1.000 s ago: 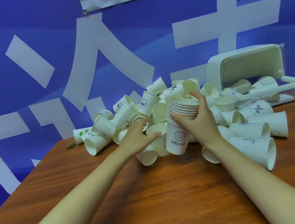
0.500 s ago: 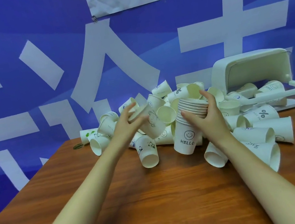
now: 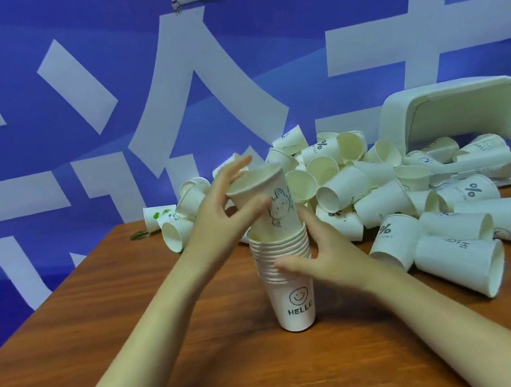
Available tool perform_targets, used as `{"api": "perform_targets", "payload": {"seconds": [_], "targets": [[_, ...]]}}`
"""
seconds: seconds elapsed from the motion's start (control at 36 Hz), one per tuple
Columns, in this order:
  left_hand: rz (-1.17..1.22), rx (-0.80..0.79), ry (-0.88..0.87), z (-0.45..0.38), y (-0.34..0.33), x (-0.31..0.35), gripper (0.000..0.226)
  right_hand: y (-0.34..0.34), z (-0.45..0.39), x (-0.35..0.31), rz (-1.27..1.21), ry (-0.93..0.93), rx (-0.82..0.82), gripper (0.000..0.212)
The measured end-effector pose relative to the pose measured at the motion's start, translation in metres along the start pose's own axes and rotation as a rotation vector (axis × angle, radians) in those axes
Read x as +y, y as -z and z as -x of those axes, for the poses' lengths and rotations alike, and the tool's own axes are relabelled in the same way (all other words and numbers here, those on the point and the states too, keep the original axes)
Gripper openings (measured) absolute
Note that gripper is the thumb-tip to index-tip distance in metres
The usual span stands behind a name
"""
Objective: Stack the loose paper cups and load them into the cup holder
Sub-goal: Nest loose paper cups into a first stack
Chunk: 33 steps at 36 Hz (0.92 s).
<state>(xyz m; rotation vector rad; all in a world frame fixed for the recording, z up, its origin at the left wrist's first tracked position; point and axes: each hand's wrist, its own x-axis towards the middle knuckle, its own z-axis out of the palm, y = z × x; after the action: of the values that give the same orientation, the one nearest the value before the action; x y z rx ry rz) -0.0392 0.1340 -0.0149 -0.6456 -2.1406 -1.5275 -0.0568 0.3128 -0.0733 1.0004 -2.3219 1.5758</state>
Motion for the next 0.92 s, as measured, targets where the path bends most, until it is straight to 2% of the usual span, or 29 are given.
{"api": "perform_targets", "payload": {"seconds": [0.08, 0.19, 0.31, 0.44, 0.64, 0.75, 0.83, 0.92], "targets": [[-0.065, -0.075, -0.032, 0.002, 0.001, -0.008, 0.059, -0.001, 0.0, 0.0, -0.043, 0.02, 0.01, 0.072], [-0.135, -0.205, -0.019, 0.006, 0.004, -0.023, 0.06, 0.0, 0.001, -0.001, 0.001, 0.009, 0.01, 0.045], [-0.188, -0.163, -0.051, 0.018, 0.007, -0.037, 0.06, 0.005, 0.0, -0.002, -0.01, 0.006, 0.019, 0.038], [-0.08, -0.199, -0.002, 0.037, 0.003, -0.05, 0.066, 0.01, -0.002, 0.001, -0.008, -0.007, 0.018, 0.039], [-0.058, -0.033, -0.018, 0.037, 0.013, -0.05, 0.07, 0.021, -0.009, 0.01, -0.12, -0.128, 0.139, 0.033], [-0.012, 0.109, 0.03, 0.022, 0.04, -0.056, 0.074, 0.02, -0.011, 0.018, 0.142, -0.168, 0.203, 0.022], [-0.004, 0.199, 0.061, 0.016, 0.058, -0.067, 0.076, 0.007, -0.014, 0.028, 0.288, -0.247, 0.214, 0.031], [0.019, 0.246, 0.08, 0.012, 0.066, -0.078, 0.071, -0.008, -0.02, 0.035, 0.283, -0.368, 0.246, 0.049]]}}
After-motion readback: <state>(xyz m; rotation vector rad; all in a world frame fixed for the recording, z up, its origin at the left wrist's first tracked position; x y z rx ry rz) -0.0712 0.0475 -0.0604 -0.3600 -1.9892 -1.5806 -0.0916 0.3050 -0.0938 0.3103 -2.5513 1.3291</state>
